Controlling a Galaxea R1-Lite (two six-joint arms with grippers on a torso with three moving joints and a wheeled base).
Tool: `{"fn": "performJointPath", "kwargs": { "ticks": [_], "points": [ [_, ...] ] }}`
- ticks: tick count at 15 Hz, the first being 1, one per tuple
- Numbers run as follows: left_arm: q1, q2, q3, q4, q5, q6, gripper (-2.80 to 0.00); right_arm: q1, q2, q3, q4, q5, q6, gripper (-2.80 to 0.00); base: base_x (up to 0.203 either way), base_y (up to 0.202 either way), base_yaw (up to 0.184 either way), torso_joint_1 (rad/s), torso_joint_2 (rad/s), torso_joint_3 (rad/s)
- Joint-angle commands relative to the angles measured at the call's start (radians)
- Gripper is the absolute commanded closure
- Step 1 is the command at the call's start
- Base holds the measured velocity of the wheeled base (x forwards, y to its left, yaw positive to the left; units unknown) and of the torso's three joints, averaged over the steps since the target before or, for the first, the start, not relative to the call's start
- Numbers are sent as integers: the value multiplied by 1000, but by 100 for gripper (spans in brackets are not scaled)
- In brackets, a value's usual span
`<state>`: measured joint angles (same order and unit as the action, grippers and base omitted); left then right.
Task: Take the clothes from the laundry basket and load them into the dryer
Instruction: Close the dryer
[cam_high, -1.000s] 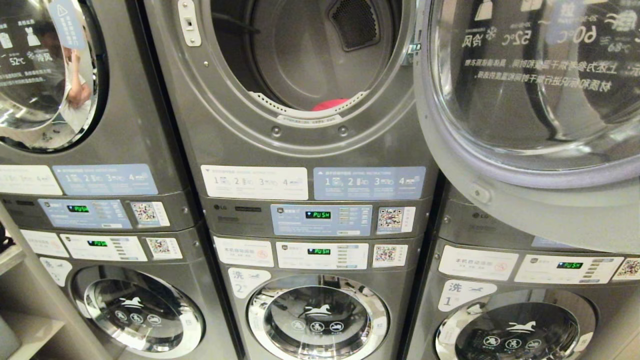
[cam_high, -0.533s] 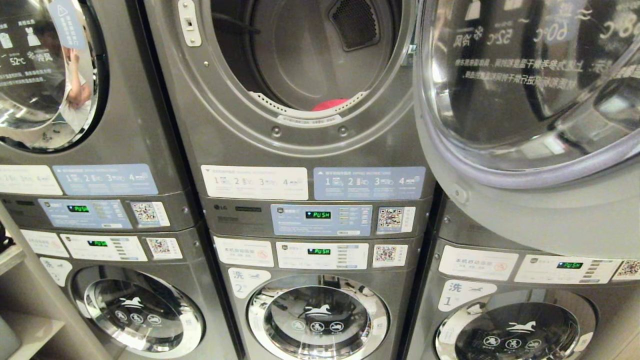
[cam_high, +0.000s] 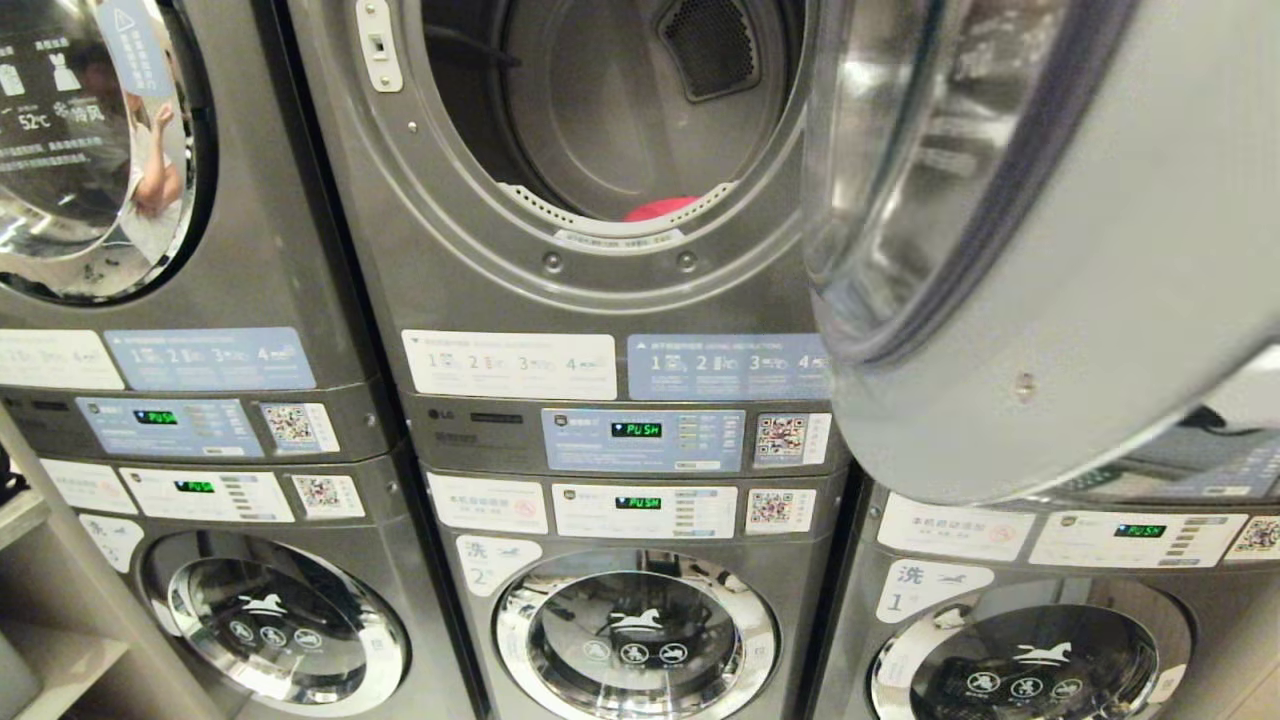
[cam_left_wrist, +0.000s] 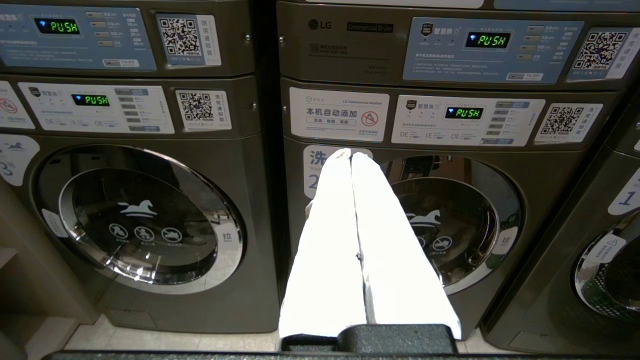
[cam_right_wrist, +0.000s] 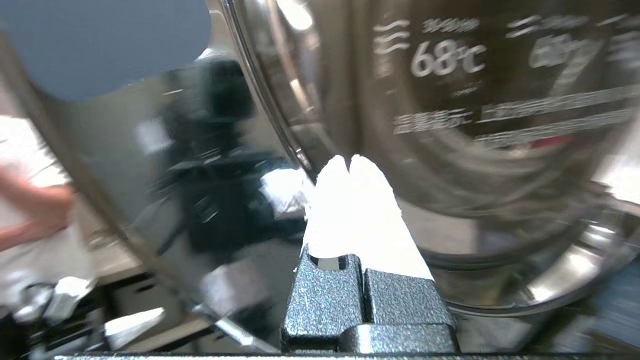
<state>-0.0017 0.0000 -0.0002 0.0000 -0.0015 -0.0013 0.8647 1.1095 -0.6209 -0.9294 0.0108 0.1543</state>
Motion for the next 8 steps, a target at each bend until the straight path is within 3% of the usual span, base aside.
{"fn": "performJointPath", "kwargs": {
  "ticks": [1, 8],
  "points": [
    [0, -2, 0, 0, 0, 0, 0, 60, 171, -90, -7, 3, -1, 0, 0, 0, 0, 0, 0, 0],
    [0, -2, 0, 0, 0, 0, 0, 71, 626, -545, -8, -4, -11, 0, 0, 0, 0, 0, 0, 0]
  ]
}}
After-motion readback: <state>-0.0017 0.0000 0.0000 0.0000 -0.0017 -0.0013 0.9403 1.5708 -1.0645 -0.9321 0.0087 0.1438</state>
